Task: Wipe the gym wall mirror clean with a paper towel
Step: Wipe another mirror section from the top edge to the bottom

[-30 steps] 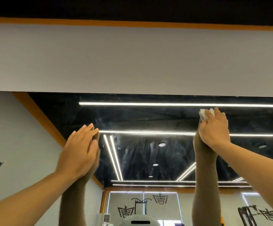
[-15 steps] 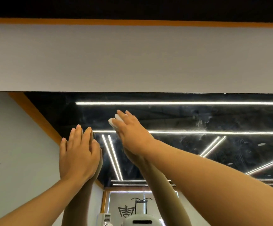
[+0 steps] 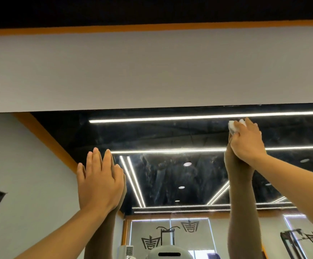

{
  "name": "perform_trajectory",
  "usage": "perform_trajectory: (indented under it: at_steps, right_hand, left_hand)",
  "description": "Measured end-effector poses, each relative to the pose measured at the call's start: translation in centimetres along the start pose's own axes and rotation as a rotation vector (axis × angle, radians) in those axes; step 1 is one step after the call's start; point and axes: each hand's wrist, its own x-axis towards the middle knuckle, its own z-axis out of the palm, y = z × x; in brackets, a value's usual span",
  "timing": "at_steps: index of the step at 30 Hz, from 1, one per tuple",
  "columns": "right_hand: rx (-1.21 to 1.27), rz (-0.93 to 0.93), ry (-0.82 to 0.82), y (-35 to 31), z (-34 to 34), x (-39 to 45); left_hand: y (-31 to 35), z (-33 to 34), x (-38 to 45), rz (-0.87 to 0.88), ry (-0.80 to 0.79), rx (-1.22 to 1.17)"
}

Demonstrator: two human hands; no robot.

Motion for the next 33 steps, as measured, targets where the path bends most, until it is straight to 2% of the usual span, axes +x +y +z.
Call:
perform_trajectory:
  at_steps: [4, 8, 12, 15, 18, 21, 25, 28, 33]
  right_hand:
    - [0.058, -0.074, -0.041, -5.3, 1.9, -0.8]
    - [0.120, -0.294, -0.188, -12.7, 4.7, -2.8]
    - [0.055, -0.544, -0.350, -19.0, 6.9, -6.3]
    - [0.039, -0.692, -0.446, -20.9, 7.3, -8.9]
    - [0.038, -0.747, -0.460, -19.7, 7.1, -9.2]
    - [0.060, -0.668, -0.422, -16.8, 6.0, -7.8]
    - [0.092, -0.405, -0.316, -10.1, 3.7, -5.1]
    - [0.066, -0.203, -0.252, -4.3, 1.3, -3.7]
    - [0.048, 0.026, -0.148, 1.5, -1.2, -3.7]
  left_hand:
    - [0.3, 0.1, -0.2, -0.009, 0.006, -0.017]
    - [0.4, 0.0, -0.3, -0.023, -0.022, -0.023]
    - [0.4, -0.3, -0.3, -0.018, -0.036, -0.026]
    - [0.3, -0.2, -0.2, -0.021, -0.021, -0.045]
    - [0.1, -0.3, -0.2, -0.013, -0.012, -0.077]
    - [-0.2, -0.5, -0.3, -0.001, -0.033, -0.092]
    - [-1.0, -0.4, -0.3, 0.053, -0.013, -0.066]
    - [-1.2, -0.5, -0.4, 0.073, -0.056, -0.044]
    - [-1.4, -0.4, -0.5, 0.121, -0.110, 0.029]
